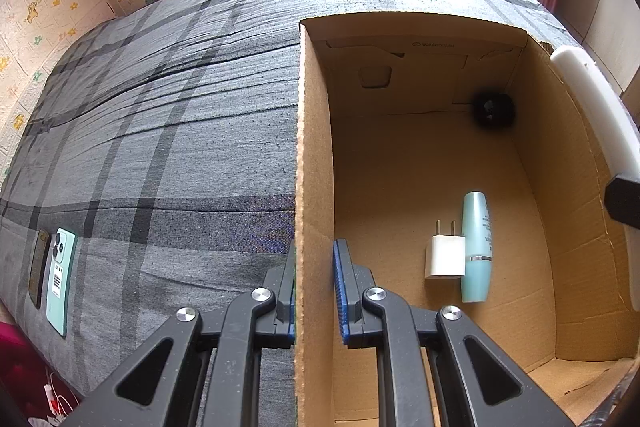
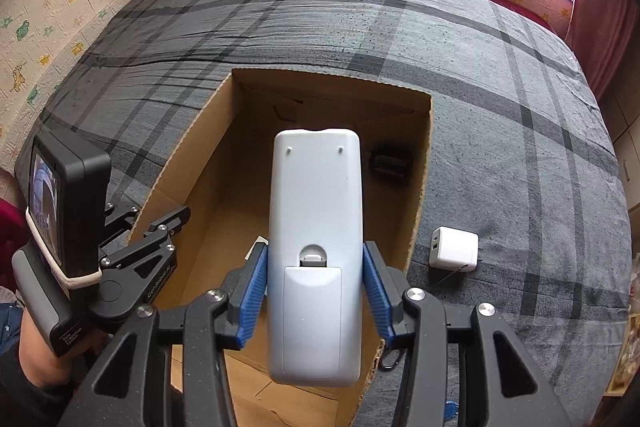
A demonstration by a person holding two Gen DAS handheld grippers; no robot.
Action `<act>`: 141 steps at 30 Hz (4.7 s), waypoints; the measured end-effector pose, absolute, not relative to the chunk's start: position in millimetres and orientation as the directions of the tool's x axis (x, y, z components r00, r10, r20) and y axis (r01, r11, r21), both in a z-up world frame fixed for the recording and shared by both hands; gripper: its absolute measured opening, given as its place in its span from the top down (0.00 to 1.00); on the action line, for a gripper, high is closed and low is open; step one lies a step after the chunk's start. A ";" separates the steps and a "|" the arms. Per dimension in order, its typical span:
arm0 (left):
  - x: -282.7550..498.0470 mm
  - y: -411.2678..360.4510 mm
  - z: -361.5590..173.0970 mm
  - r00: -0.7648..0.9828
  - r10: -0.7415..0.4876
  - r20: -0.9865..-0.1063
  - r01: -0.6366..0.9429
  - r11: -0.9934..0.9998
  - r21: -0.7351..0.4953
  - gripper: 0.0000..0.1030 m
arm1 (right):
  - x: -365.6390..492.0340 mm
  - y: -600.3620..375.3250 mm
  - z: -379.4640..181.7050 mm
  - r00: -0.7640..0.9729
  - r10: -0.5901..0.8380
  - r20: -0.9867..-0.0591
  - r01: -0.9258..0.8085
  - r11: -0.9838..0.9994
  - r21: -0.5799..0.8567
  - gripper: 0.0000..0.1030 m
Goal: Organize rigid objects
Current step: 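Lift the white remote with the right gripper and carry it into the box, then lower the remote beside the bottle and open the right gripper, then move the right gripper back toward the blue key fob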
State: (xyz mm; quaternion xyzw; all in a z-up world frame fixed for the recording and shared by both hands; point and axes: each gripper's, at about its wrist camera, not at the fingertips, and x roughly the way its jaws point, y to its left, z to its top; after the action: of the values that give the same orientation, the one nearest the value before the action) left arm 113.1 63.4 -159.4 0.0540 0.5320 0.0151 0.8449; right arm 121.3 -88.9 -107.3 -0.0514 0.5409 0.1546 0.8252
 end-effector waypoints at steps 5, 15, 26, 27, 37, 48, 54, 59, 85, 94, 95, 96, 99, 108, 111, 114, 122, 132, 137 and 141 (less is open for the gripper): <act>113.4 64.1 -159.3 0.434 0.081 -0.897 0.032 0.994 0.106 0.85 | 121.0 -74.2 -123.0 0.336 0.194 -0.922 -0.336 0.939 0.075 0.52; 113.6 64.5 -159.4 0.433 0.080 -0.898 0.033 0.994 0.105 0.85 | 121.0 -53.0 -156.0 0.264 0.178 -0.948 -0.367 0.927 0.072 0.52; 113.6 64.5 -159.4 0.433 0.080 -0.898 0.033 0.994 0.105 0.85 | 126.2 -43.6 -187.1 0.184 0.151 -0.971 -0.372 0.925 0.073 0.52; 113.6 64.5 -159.3 0.433 0.080 -0.898 0.033 0.994 0.105 0.85 | 126.5 -43.4 -189.2 0.178 0.152 -0.972 -0.372 0.925 0.076 0.52; 113.5 64.4 -159.8 0.434 0.081 -0.897 0.034 0.994 0.106 0.85 | 130.4 -42.1 -196.7 0.151 0.148 -0.977 -0.359 0.929 0.085 0.52; 113.9 66.1 -159.0 0.432 0.078 -0.899 0.032 0.994 0.101 0.85 | 124.6 -39.0 -178.3 0.244 0.136 -0.960 -0.367 0.929 0.039 0.42; 113.9 65.4 -159.4 0.433 0.080 -0.898 0.031 0.994 0.104 0.85 | 115.3 -44.3 -167.9 0.284 0.126 -0.951 -0.356 0.934 0.017 0.31; 112.9 65.7 -159.8 0.434 0.077 -0.898 0.030 0.995 0.100 0.85 | 117.1 -50.4 -157.3 0.312 0.124 -0.942 -0.350 0.937 0.007 0.29; 113.6 64.9 -160.8 0.432 0.081 -0.898 0.031 0.994 0.105 0.85 | 116.6 -104.1 -108.0 0.392 0.158 -0.906 -0.269 0.962 0.051 0.02; 113.4 65.9 -160.6 0.433 0.079 -0.898 0.032 0.994 0.102 0.85 | 106.6 -131.2 -90.0 0.425 0.132 -0.896 -0.237 0.971 0.030 0.00; 113.4 65.8 -160.6 0.433 0.078 -0.898 0.032 0.994 0.102 0.85 | 105.5 -135.1 -88.9 0.426 0.125 -0.896 -0.231 0.973 0.026 0.00; 113.4 65.8 -160.5 0.433 0.078 -0.898 0.032 0.994 0.102 0.85 | 104.2 -139.4 -87.9 0.429 0.117 -0.896 -0.224 0.974 0.021 0.00; 113.5 65.9 -160.5 0.433 0.078 -0.898 0.032 0.994 0.102 0.85 | 100.4 -155.6 -87.2 0.431 0.095 -0.898 -0.196 0.981 0.009 0.00; 113.3 65.4 -160.6 0.433 0.078 -0.898 0.032 0.994 0.102 0.85 | 84.7 -201.7 -102.3 0.404 0.036 -0.914 -0.102 0.995 -0.006 0.00; 113.4 65.1 -160.7 0.433 0.079 -0.898 0.032 0.994 0.103 0.85 | 77.3 -213.7 -113.2 0.383 0.020 -0.923 -0.078 0.997 -0.011 0.00; 113.4 65.1 -160.5 0.433 0.079 -0.898 0.033 0.994 0.103 0.85 | 68.9 -225.5 -125.2 0.360 0.011 -0.933 -0.050 0.999 -0.008 0.00; 113.6 65.3 -160.5 0.433 0.081 -0.898 0.034 0.994 0.105 0.85 | 50.4 -248.6 -156.3 0.302 -0.016 -0.953 0.015 1.000 -0.012 0.00; 113.1 66.1 -160.9 0.434 0.080 -0.898 0.034 0.994 0.106 0.85 | 34.9 -267.0 -200.1 0.222 -0.033 -0.975 0.073 0.997 -0.017 0.00; 113.3 66.1 -161.2 0.434 0.082 -0.897 0.035 0.994 0.108 0.85 | 26.9 -273.7 -219.0 0.183 -0.033 -0.983 0.093 0.995 -0.016 0.00; 113.6 65.8 -161.3 0.434 0.083 -0.897 0.035 0.993 0.109 0.85 | 20.9 -276.5 -233.7 0.154 -0.032 -0.987 0.106 0.994 -0.016 0.01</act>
State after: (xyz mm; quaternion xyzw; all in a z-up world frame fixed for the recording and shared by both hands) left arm 113.6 65.8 -161.3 0.0555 0.5317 0.0144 0.8450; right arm 20.9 -276.5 -233.7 0.0284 0.6486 -0.0454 0.7592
